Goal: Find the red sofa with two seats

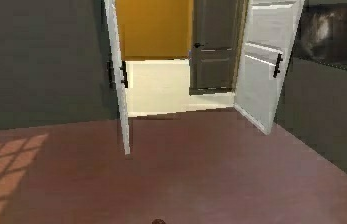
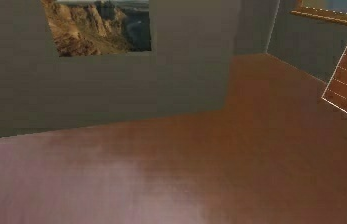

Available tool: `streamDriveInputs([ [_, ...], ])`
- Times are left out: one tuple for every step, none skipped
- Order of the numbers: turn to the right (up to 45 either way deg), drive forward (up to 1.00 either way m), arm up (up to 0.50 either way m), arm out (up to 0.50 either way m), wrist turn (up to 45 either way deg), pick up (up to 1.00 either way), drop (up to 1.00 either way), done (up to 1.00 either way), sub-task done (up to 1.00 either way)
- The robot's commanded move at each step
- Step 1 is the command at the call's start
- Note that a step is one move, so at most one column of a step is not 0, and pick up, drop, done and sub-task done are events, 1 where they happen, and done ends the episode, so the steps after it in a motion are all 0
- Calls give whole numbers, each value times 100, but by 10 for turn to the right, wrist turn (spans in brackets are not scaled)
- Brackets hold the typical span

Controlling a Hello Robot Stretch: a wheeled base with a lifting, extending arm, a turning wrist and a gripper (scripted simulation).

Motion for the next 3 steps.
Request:
streamDriveInputs([
  [450,0,0,0,0,0,0,0,0],
  [300,0,0,0,0,0,0,0,0],
  [30,0,0,0,0,0,0,0,0],
])
